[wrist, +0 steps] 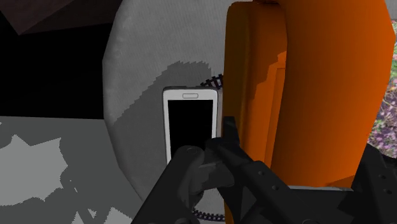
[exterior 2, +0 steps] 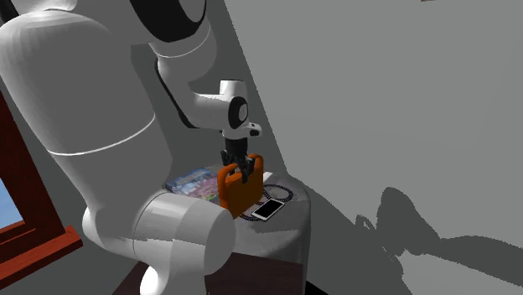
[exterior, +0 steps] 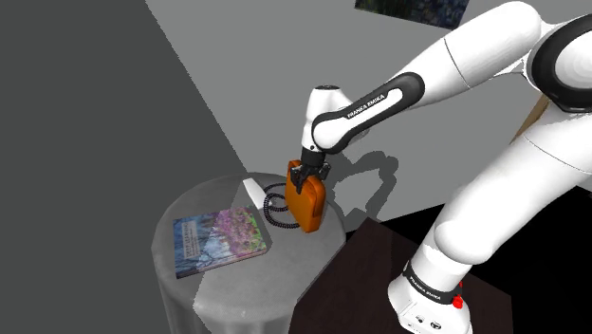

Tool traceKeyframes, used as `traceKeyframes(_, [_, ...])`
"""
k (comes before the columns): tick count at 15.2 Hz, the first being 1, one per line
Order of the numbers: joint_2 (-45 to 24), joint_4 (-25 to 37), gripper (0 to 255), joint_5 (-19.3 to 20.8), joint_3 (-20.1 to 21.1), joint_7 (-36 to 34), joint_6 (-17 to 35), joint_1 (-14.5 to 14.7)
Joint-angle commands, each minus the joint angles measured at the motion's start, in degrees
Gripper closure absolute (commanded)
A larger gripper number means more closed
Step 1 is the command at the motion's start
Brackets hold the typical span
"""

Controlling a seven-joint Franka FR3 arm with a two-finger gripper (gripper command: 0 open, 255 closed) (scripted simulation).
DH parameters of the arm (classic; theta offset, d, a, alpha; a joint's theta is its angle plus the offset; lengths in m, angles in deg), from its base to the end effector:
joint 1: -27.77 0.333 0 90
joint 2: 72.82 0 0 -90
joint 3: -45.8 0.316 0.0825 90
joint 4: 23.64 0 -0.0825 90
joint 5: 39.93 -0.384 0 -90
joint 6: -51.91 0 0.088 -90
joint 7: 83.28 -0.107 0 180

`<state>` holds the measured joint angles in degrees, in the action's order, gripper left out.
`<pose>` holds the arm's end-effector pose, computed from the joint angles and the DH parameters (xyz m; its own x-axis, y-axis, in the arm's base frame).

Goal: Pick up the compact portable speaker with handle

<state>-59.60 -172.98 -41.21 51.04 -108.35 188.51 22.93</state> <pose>0.4226 0.0022 0.3332 0.9008 -0.4341 0.0092 -0.4341 -0.9008 0.0017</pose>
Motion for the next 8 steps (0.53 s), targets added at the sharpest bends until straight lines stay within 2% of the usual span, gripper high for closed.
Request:
traceKeyframes(1, [1.2,0.8,255,-0.1,-0.1,0.2,-1.9,0.0])
traceKeyframes(6, [3.9,2.6,255,-0.2,-0.3,0.3,-6.4,0.0])
traceKeyframes(8, [3.9,2.6,255,-0.2,-0.3,0.3,-6.5,0.0])
